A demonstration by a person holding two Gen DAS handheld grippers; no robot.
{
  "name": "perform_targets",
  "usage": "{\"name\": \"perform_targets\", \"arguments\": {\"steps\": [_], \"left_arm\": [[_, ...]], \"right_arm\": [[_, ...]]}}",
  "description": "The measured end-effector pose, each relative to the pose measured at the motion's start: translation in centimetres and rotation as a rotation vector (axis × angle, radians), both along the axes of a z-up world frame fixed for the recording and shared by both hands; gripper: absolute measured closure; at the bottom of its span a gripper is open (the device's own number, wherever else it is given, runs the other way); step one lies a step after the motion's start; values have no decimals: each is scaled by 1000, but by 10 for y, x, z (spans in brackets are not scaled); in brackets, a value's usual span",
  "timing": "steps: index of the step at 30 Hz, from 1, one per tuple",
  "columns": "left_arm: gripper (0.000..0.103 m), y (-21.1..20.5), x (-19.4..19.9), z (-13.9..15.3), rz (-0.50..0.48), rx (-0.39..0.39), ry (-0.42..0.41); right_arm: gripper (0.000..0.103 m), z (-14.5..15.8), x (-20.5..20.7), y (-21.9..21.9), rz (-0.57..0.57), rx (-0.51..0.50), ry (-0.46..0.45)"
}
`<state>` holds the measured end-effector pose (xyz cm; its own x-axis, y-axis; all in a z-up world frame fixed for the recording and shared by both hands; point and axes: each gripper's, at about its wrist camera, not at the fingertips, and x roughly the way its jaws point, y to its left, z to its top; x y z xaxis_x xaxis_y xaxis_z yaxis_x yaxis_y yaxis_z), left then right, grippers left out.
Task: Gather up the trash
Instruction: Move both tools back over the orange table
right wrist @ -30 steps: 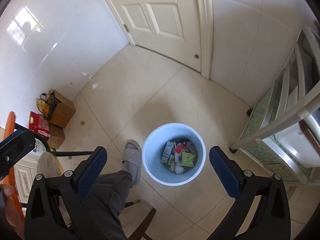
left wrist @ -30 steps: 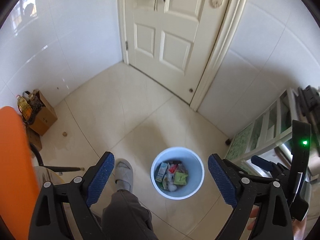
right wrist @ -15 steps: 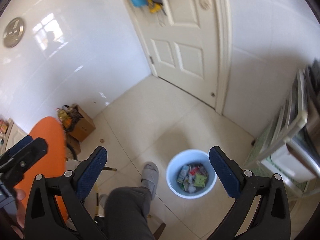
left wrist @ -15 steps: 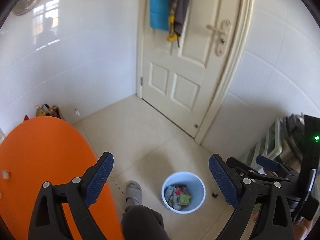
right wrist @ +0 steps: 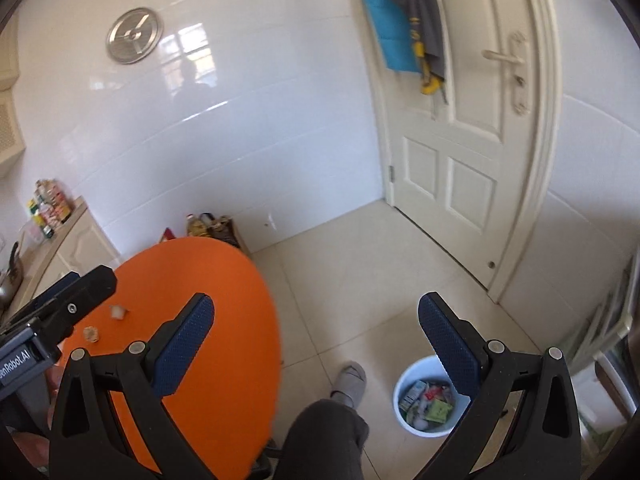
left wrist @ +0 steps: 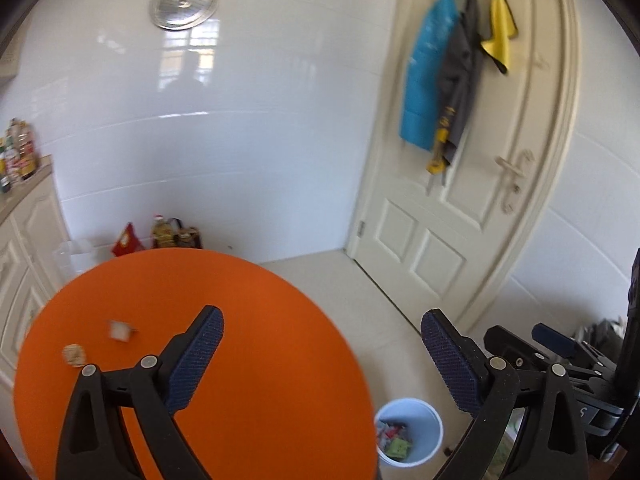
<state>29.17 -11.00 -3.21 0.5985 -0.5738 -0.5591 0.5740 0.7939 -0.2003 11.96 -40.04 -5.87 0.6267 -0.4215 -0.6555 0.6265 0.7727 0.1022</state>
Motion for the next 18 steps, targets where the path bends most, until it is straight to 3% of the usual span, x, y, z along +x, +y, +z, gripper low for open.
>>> {"name": "perform_targets", "arguments": {"steps": [8, 13, 18], "left_arm": [[2, 129, -31, -2, 241, -22, -40], [2, 183, -57, -13, 353, -22, -49], [2, 195, -61, -24, 421, -6, -39]], "right_arm": [[0, 3, 67, 72, 216, -27, -9], [0, -4, 109, 117, 344, -28, -5], [0, -14, 142, 152, 440, -31, 7]]}}
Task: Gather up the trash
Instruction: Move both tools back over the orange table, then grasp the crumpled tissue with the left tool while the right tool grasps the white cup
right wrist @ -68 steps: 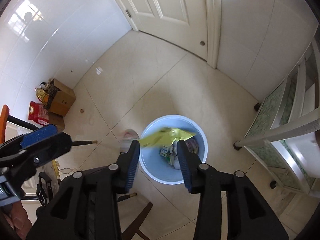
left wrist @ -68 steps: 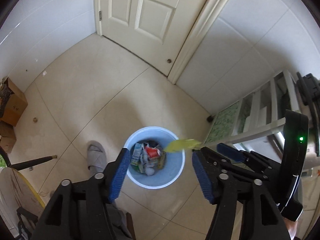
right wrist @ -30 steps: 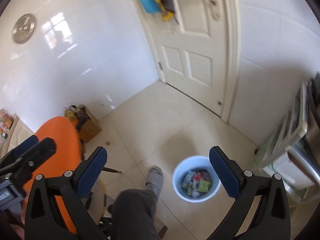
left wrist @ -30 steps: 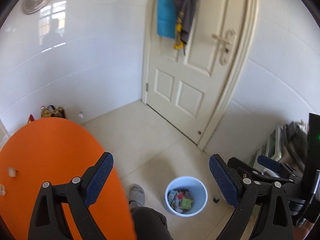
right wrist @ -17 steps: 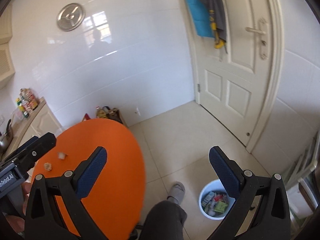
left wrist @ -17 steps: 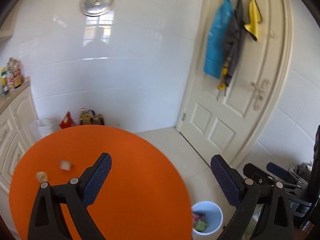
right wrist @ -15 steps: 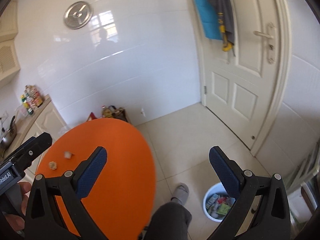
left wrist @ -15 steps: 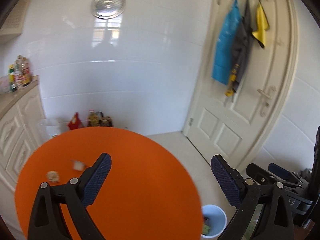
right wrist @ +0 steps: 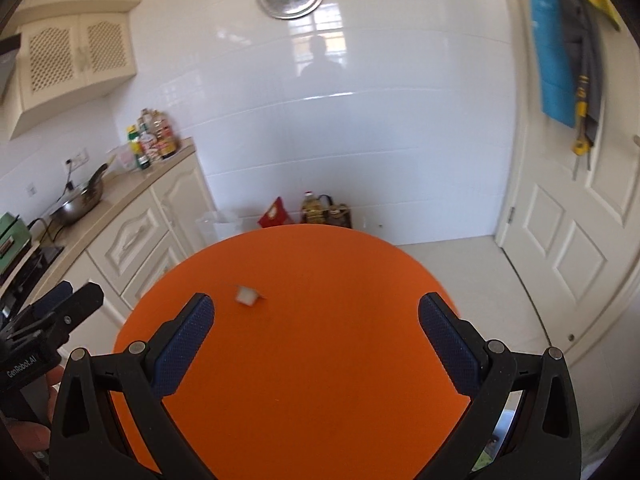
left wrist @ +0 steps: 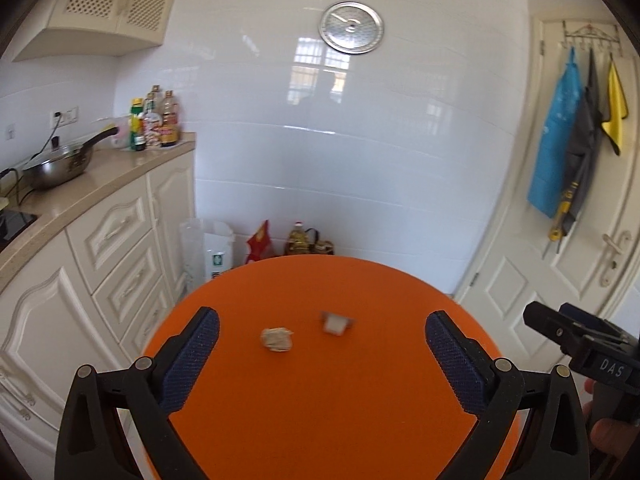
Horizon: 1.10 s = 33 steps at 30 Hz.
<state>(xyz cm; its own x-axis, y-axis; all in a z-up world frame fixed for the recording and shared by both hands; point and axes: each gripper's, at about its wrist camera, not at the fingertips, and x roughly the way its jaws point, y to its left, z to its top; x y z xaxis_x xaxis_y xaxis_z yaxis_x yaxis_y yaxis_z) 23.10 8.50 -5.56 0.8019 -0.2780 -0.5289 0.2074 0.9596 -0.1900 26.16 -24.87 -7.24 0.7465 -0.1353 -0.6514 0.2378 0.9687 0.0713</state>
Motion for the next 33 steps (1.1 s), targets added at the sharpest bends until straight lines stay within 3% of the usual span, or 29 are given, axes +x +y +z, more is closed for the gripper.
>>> {"name": "perform_targets", "arguments": {"steps": [8, 16, 26, 29, 33], "left_arm": [[2, -35, 37, -16, 42, 26, 42], [2, -75, 126, -44, 38, 63, 138], [5, -136, 246, -104, 24, 147, 275], [13, -150, 275, -118, 11, 149, 309], [32, -165, 305, -135, -23, 150, 353]], "right_arm": [[0, -24, 54, 28, 93, -4, 48], [0, -70, 106, 24, 131, 2, 148], [0, -137, 160, 22, 188, 34, 265], [2, -152, 173, 21, 203, 46, 290], [8, -164, 185, 21, 224, 52, 315]]}}
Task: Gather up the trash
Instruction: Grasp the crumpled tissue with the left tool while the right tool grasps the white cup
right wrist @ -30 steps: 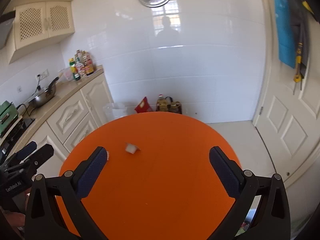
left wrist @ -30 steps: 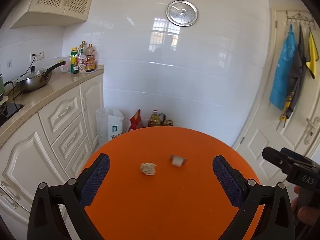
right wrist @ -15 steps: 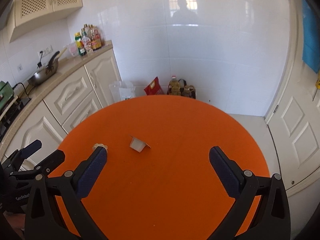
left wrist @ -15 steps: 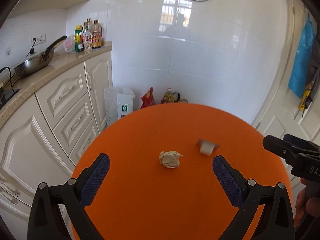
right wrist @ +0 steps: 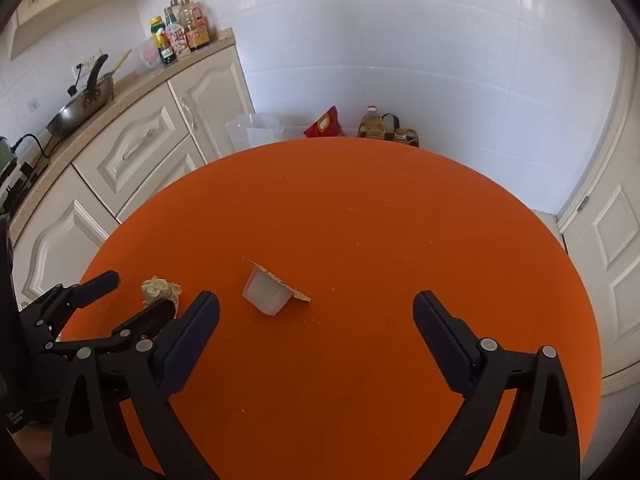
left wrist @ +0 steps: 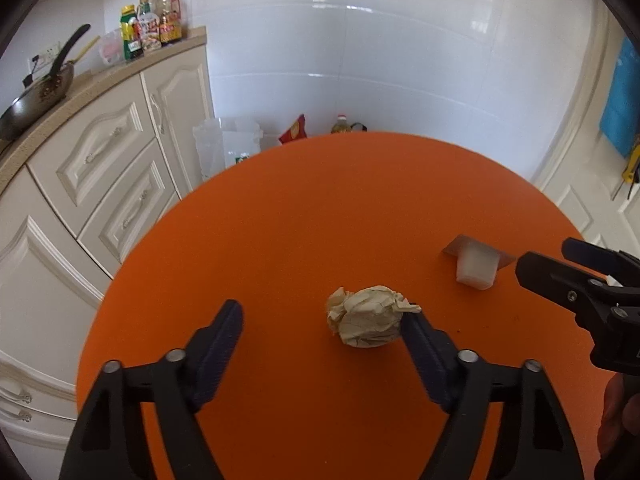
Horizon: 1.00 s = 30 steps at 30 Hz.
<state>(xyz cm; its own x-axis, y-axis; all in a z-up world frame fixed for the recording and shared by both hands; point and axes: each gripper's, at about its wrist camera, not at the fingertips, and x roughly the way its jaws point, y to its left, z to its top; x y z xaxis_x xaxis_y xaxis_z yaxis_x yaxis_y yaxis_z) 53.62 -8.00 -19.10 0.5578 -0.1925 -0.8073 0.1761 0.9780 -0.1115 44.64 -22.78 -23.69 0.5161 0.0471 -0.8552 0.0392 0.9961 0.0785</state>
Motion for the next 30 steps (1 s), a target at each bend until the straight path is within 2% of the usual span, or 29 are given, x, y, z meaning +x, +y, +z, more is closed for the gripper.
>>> {"name": "perform_targets", "arguments": {"steps": [2, 3, 5, 7, 8, 10, 11, 12, 13, 15, 23, 30], "left_arm": [[35, -7, 14, -4, -10, -21, 3], [43, -11, 18, -3, -15, -19, -6], [50, -19, 28, -5, -25, -23, -13], [69, -27, 39, -5, -31, -24, -15], [75, -32, 46, -5, -31, -18, -17], [76, -35, 56, -6, -29, -28, -16], [77, -36, 63, -6, -19, -35, -11], [78, -36, 70, -7, -18, -43, -8], [78, -39, 77, -7, -15, -48, -7], [78, -42, 84, -7, -9, -49, -13], [78, -54, 117, -2, 17, -58, -28], [78, -81, 129, 10, -9, -58, -61]], "right_arm": [[12, -7, 5, 3, 19, -1, 16], [13, -11, 8, 5, 27, -4, 24], [18, -17, 11, 9, 43, -1, 36], [22, -23, 15, 13, 54, -3, 42], [25, -24, 17, 16, 60, -1, 44], [32, -29, 20, 21, 78, -6, 51], [39, -32, 22, 24, 87, -9, 58], [39, -33, 21, 27, 97, -40, 46], [49, -34, 21, 29, 103, -54, 48], [59, -34, 20, 30, 103, -77, 40], [60, -26, 7, 22, 82, -21, 24], [60, 5, -30, 8, 36, 21, -20]]}}
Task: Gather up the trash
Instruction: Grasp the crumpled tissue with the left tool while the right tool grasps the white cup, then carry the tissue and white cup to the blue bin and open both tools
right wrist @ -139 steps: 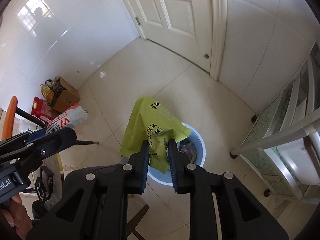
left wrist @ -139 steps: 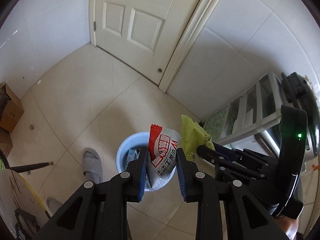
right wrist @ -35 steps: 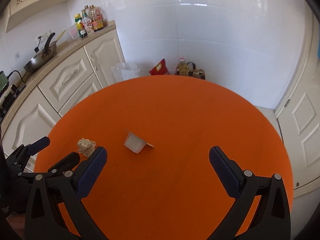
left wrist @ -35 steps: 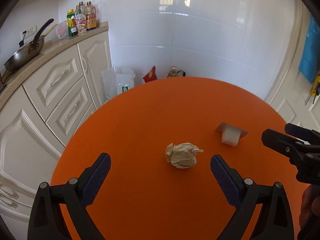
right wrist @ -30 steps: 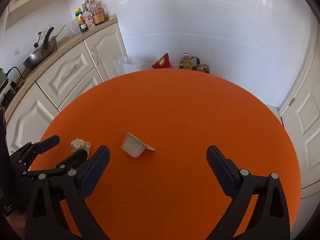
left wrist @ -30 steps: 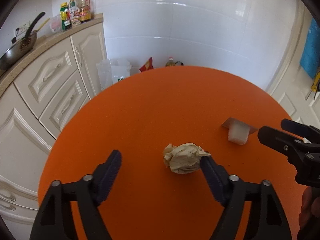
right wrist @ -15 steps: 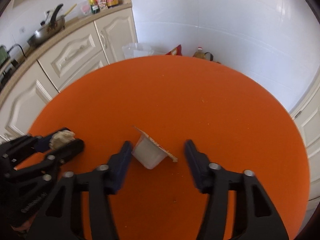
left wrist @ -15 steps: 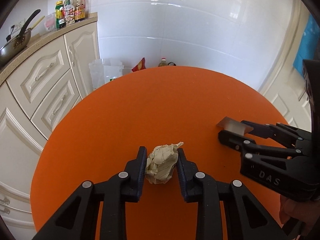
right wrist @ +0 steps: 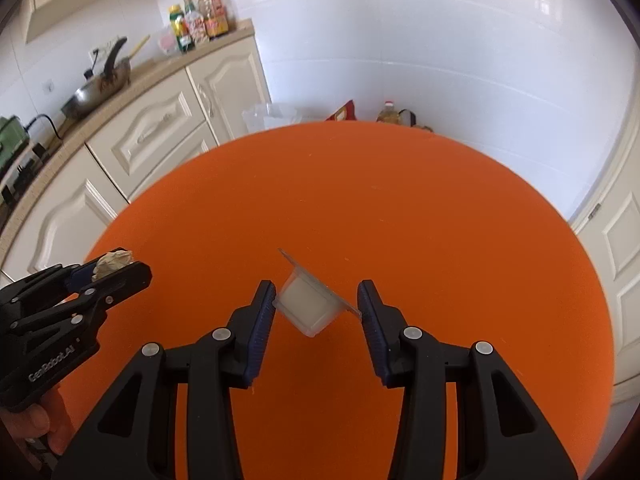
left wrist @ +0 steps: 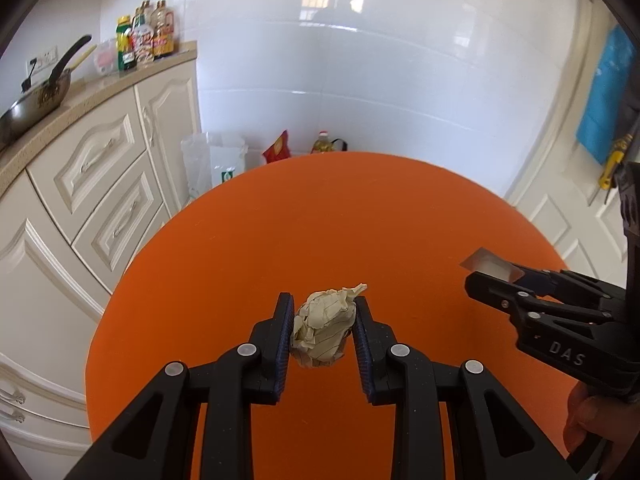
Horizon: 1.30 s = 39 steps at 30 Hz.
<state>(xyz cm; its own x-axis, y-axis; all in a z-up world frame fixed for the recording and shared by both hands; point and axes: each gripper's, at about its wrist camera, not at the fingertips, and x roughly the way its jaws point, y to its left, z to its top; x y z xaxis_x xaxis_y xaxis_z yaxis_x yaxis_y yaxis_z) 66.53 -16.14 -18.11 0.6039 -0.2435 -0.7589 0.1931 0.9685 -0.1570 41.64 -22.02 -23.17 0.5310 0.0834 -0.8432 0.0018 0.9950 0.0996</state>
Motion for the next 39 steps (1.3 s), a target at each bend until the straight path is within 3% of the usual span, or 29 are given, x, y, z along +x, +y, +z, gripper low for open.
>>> {"name": "perform_targets", "arguments": {"steps": [5, 14, 16, 19, 24, 29, 32, 39], "left_arm": [[78, -11, -13, 14, -27, -15, -39], [78, -45, -74, 48, -120, -44, -120], [78, -46, -99, 56, -149, -49, -143], [78, -12, -188, 76, -190, -65, -172], [78, -38, -251, 91, -307, -92, -207], [78, -99, -294, 91, -492, -126, -212], [78, -134, -290, 77, -594, -141, -178], [78, -207, -288, 34, -789, -120, -68]], "right_arm": [[60, 28, -37, -16, -40, 22, -49], [60, 76, -113, -56, -133, 47, -153], [60, 88, -133, -69, -163, 46, -181], [60, 104, -166, -90, -212, 47, -220], [60, 130, -228, -136, -326, 24, -276], [60, 142, -300, -196, -497, -37, -278], [61, 139, -341, -235, -609, -65, -253], [61, 101, -419, -309, -841, -57, -160]]}}
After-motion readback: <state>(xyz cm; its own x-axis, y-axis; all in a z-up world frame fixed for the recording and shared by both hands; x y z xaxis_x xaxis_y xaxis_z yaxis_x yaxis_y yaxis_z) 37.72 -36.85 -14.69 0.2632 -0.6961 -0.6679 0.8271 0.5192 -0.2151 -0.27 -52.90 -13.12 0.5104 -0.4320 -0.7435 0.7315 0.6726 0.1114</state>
